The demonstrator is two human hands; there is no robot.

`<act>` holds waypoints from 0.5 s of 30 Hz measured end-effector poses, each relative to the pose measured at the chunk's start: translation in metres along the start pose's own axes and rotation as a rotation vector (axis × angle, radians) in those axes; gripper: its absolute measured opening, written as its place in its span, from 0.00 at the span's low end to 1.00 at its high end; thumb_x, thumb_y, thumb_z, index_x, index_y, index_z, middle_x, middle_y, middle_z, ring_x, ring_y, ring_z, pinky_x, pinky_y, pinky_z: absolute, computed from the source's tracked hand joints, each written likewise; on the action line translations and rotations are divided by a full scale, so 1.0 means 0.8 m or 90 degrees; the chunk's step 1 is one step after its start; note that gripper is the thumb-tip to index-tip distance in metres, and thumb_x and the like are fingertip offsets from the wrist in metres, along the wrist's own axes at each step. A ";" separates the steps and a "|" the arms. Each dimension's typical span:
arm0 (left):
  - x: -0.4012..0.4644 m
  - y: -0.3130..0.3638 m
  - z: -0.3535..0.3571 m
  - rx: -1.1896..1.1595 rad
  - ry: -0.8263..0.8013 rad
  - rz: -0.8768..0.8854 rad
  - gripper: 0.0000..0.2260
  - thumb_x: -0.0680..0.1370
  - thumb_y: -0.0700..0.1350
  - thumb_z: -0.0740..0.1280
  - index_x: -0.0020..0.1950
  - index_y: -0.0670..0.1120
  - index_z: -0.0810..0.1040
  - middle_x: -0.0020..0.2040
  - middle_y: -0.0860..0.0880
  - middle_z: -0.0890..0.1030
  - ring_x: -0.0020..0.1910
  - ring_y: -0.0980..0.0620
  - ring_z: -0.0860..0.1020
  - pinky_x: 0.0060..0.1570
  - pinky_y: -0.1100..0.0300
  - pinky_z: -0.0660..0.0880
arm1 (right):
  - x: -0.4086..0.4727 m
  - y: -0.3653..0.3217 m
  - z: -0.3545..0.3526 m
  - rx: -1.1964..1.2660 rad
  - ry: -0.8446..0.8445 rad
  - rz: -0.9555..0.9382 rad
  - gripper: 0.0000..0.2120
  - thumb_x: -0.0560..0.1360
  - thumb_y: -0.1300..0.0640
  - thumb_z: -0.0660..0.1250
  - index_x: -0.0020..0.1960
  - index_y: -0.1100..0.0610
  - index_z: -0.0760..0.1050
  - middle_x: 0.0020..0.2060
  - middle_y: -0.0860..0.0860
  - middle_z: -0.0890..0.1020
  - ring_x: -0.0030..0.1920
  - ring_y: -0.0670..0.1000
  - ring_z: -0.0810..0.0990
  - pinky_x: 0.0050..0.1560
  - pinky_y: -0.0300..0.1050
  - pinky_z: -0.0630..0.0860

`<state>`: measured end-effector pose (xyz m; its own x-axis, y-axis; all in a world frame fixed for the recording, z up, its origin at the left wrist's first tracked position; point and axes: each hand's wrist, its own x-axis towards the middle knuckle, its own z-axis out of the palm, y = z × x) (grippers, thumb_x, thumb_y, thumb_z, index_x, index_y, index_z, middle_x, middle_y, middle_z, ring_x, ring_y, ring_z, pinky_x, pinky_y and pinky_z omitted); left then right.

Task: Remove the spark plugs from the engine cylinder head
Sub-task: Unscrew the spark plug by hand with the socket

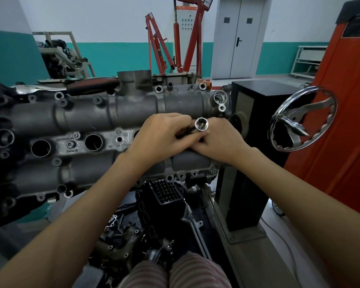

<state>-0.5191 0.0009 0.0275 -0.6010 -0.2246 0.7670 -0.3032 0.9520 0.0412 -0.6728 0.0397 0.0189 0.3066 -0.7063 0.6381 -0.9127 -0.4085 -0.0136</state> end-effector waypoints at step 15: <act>-0.001 0.000 0.001 0.006 -0.011 -0.019 0.24 0.76 0.57 0.59 0.34 0.37 0.77 0.28 0.46 0.77 0.27 0.47 0.75 0.29 0.49 0.71 | -0.002 -0.002 0.000 0.021 0.033 -0.021 0.18 0.71 0.45 0.54 0.38 0.56 0.77 0.26 0.50 0.77 0.27 0.52 0.75 0.26 0.39 0.60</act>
<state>-0.5192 0.0006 0.0267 -0.6049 -0.2561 0.7540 -0.3283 0.9429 0.0569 -0.6721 0.0413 0.0177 0.3215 -0.6613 0.6777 -0.8923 -0.4511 -0.0170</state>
